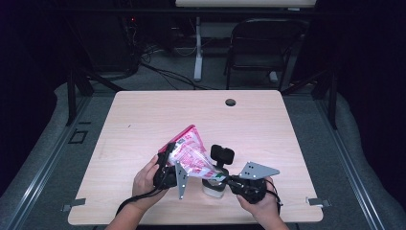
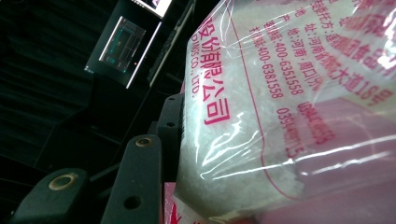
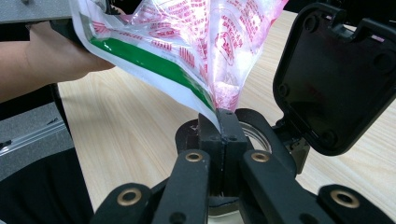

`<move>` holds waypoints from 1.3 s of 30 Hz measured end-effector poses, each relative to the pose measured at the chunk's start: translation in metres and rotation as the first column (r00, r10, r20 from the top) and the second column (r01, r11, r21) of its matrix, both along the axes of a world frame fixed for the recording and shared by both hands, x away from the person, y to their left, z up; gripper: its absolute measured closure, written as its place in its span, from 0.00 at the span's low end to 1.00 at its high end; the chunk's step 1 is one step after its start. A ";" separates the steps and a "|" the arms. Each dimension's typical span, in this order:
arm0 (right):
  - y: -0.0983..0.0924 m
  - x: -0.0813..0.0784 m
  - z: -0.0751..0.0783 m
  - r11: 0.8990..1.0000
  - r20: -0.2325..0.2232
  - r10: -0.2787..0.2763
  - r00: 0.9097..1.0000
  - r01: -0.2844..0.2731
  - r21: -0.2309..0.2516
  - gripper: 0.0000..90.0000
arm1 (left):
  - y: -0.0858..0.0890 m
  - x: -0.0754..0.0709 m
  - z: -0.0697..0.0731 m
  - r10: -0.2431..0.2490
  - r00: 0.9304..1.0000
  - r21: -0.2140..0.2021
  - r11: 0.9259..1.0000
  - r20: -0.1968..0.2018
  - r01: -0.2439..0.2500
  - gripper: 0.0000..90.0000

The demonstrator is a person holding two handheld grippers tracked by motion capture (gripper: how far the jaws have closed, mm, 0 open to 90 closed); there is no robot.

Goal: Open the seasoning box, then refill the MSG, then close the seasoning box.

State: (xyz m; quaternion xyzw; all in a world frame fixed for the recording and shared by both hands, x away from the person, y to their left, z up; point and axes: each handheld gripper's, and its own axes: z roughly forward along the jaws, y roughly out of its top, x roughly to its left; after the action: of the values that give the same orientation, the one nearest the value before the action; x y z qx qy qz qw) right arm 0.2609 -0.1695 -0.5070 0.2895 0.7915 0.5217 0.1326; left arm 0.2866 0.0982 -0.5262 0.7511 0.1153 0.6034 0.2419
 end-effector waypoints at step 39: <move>-0.001 0.000 -0.001 1.000 -0.008 0.004 1.000 -0.004 -0.006 1.00 | -0.001 -0.003 0.001 0.005 0.999 0.029 1.000 0.039 -0.006 0.71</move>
State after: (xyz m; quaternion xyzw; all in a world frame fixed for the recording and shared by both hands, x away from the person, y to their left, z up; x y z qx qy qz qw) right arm 0.2614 -0.1704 -0.5084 0.2895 0.7941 0.5184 0.1296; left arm 0.2840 0.0972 -0.5255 0.7424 0.1038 0.6200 0.2318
